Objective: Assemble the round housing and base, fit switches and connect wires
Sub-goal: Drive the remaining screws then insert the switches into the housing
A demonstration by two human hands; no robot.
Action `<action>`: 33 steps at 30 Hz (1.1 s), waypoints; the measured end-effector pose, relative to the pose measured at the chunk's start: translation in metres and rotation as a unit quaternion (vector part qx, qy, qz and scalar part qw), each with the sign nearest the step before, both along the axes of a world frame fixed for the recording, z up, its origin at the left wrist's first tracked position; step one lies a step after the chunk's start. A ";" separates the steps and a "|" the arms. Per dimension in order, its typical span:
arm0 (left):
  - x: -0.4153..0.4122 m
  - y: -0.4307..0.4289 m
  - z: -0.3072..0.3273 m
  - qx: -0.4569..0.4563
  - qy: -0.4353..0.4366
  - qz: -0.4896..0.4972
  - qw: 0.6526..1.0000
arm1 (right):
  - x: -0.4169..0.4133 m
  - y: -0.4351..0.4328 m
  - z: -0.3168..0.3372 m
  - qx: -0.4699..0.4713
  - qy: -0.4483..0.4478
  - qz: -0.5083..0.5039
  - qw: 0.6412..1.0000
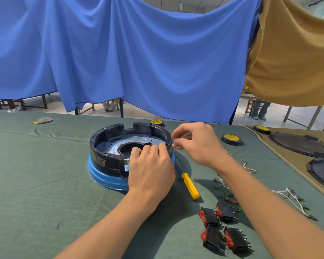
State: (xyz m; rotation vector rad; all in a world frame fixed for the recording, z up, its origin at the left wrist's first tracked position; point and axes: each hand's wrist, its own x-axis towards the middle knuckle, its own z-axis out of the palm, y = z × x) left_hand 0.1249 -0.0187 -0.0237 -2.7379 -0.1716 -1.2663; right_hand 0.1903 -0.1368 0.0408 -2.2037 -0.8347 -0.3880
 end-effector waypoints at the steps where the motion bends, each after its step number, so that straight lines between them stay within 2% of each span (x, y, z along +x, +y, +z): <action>1: 0.000 -0.001 0.000 -0.004 0.001 -0.001 1.000 | 0.001 0.002 -0.003 0.008 -0.015 -0.005 1.000; 6: 0.000 -0.001 0.000 -0.006 0.007 0.004 1.000 | 0.001 0.011 -0.015 0.050 -0.042 -0.011 0.998; 13: -0.002 -0.001 0.001 -0.012 0.019 0.002 1.000 | 0.003 0.013 -0.026 0.035 -0.062 -0.024 0.997; 17: -0.002 -0.001 0.001 -0.013 0.012 0.001 1.000 | 0.002 0.014 -0.024 -0.003 -0.072 -0.022 0.997; 22: -0.001 -0.001 0.002 -0.016 0.011 -0.004 1.000 | 0.005 0.008 -0.017 -0.023 -0.042 -0.029 0.998; 27: -0.002 -0.001 0.002 -0.020 0.014 -0.004 1.000 | 0.006 0.001 -0.014 -0.068 -0.068 -0.027 0.995; 33: -0.001 -0.001 0.001 -0.010 0.007 0.001 1.000 | 0.011 0.005 -0.015 -0.104 -0.023 -0.016 0.994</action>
